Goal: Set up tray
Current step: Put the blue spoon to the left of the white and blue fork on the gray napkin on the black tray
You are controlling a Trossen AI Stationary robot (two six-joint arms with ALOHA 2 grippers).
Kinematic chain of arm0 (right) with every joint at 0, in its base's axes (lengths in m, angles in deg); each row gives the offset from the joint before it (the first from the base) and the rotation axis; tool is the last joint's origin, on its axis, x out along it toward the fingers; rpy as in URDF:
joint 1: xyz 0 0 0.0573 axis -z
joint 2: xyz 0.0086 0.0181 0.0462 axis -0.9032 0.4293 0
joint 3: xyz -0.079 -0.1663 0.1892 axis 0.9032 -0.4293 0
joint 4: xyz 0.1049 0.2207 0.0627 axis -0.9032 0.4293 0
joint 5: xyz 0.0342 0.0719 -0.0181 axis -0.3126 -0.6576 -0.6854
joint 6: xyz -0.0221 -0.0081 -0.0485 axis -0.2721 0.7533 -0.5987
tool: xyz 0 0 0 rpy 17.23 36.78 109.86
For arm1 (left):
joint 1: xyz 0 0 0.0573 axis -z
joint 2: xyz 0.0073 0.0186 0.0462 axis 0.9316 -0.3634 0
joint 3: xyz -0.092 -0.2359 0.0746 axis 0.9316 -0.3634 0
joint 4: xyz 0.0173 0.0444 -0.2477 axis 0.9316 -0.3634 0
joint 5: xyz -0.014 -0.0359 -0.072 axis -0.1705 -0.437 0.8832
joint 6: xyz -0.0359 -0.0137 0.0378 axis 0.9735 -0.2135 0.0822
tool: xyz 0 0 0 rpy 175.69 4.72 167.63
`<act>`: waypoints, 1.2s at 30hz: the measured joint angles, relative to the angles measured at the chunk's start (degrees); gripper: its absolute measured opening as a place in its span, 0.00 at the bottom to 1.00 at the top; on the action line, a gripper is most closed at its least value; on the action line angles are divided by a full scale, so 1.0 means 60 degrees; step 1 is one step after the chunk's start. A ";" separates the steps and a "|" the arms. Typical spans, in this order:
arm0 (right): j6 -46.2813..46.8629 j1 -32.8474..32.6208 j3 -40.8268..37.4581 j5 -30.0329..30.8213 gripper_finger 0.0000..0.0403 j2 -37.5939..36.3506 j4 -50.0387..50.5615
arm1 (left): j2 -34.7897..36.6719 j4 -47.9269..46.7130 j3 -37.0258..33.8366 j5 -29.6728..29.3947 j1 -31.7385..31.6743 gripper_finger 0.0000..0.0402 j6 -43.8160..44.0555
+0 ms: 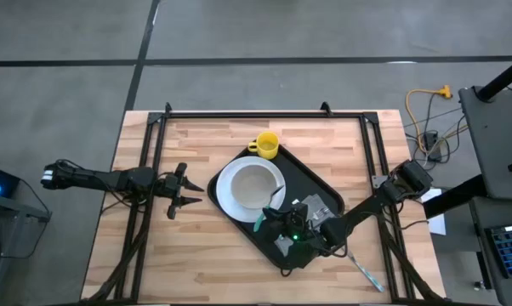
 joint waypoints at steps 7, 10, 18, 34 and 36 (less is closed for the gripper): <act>0.0291 0.0173 -0.0005 -0.0033 0.09 -0.0369 0.0238 | 0.0000 0.0000 0.0000 0.0000 0.0002 0.34 0.0000; 0.1467 0.0318 0.0226 -0.0068 0.09 -0.0393 0.1358 | 0.0000 0.0001 0.0000 0.0000 0.0002 0.34 0.0000; 0.7553 0.0932 0.2094 -0.4809 0.08 -0.0474 0.7556 | 0.0000 0.0001 0.0000 0.0000 -0.0002 0.34 0.0000; 1.0086 0.1796 0.2841 -0.8304 0.09 -0.0452 0.9840 | 0.0000 0.0000 0.0000 0.0000 -0.0002 0.34 0.0000; 1.0808 0.1796 0.2841 -0.8812 0.09 -0.0452 0.9997 | 0.0000 0.0002 0.0000 0.0002 0.0002 0.34 0.0000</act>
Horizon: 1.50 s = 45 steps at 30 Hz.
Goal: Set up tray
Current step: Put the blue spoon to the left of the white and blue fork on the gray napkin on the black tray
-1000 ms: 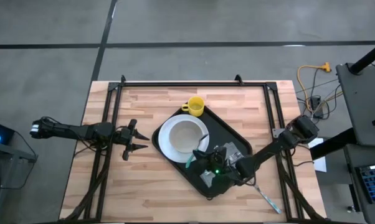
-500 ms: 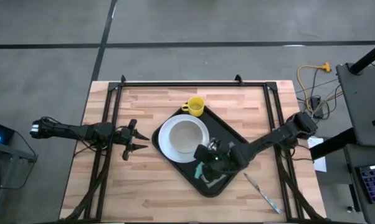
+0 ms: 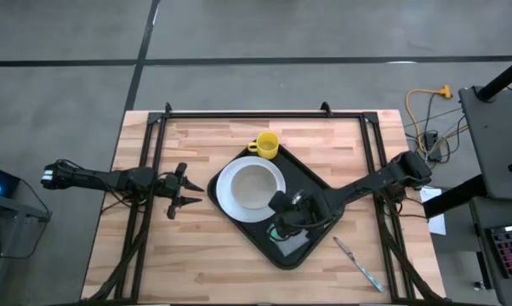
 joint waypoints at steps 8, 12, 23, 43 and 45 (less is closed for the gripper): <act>0.1467 0.0202 -0.0148 -0.0733 0.10 0.0152 0.0408 | 0.0000 -0.0002 0.0000 -0.0002 0.0000 0.34 0.0000; 0.1572 0.0269 -0.0261 -0.0769 0.10 0.0595 0.0534 | -0.0002 0.0002 0.0000 0.0002 -0.0002 0.34 0.0000; 0.2262 0.0482 -0.0302 -0.1381 0.11 0.1054 0.0253 | -0.0162 -0.0002 0.0000 0.0000 -0.0001 0.34 0.0000; 0.2640 0.0608 -0.0321 -0.1199 0.11 0.1242 0.0143 | -0.0222 -0.0002 0.0000 -0.0002 -0.0001 0.34 0.0000; 0.2604 0.0601 -0.0321 -0.1121 0.11 0.1242 0.0098 | -0.0222 -0.0002 0.0000 -0.0002 -0.0003 0.34 0.0000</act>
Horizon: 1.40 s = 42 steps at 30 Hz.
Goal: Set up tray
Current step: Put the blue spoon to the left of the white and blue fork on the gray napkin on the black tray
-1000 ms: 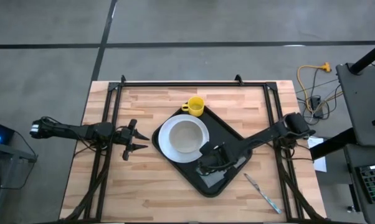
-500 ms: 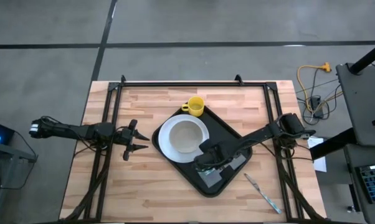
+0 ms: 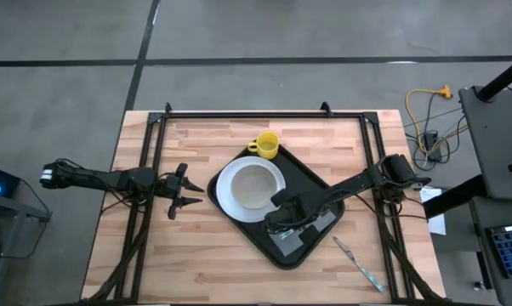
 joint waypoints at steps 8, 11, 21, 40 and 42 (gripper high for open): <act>-0.0358 0.0065 0.0000 0.0428 0.11 -0.0007 0.0006 | 0.0000 0.0000 0.0000 0.0003 0.0003 0.34 0.0000; -0.0427 0.0082 0.0000 0.0447 0.11 -0.0013 0.0018 | 0.0000 0.0000 0.0000 0.0000 0.0003 0.34 0.0000; -0.1370 0.0135 0.0188 0.0720 0.11 -0.0054 0.0019 | 0.0000 0.0001 0.0000 0.0000 0.0002 0.34 0.0000; 0.1687 -0.0007 0.0154 -0.0679 0.11 -0.0055 0.0670 | 0.0000 0.0000 0.0000 0.0000 -0.0001 0.34 0.0000; 0.1684 0.0000 0.0096 -0.0654 0.11 -0.0026 0.0645 | 0.0001 0.0000 0.0000 0.0000 0.0001 0.34 0.0000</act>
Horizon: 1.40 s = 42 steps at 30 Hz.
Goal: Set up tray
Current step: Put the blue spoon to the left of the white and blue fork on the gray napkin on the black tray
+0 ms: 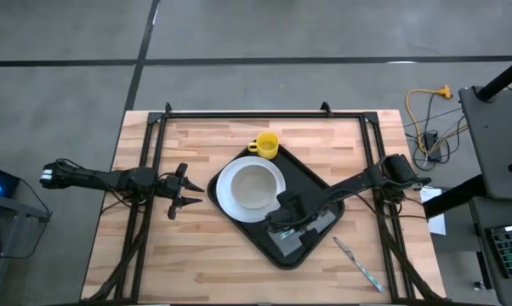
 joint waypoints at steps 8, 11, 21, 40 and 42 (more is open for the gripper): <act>0.0117 0.0008 -0.0609 0.0070 0.12 0.0026 -0.0302 | -0.0001 0.0003 0.0000 0.0000 0.0001 0.34 0.0000; 0.0131 0.0026 -0.0710 0.0073 0.12 0.0026 -0.0469 | 0.0000 0.0004 0.0000 0.0000 0.0001 0.34 0.0000; 0.0186 0.0190 -0.1065 0.0070 0.12 0.0029 -0.0800 | 0.0002 0.0000 0.0000 0.0000 0.0001 0.34 0.0000; 0.0192 0.0252 -0.1131 0.0063 0.12 0.0033 -0.0827 | 0.0000 0.0003 0.0000 0.0000 -0.0001 0.34 0.0000; 0.0189 0.0252 -0.1131 0.0059 0.12 0.0033 -0.0827 | 0.0002 0.0004 0.0000 0.0000 -0.0002 0.34 0.0000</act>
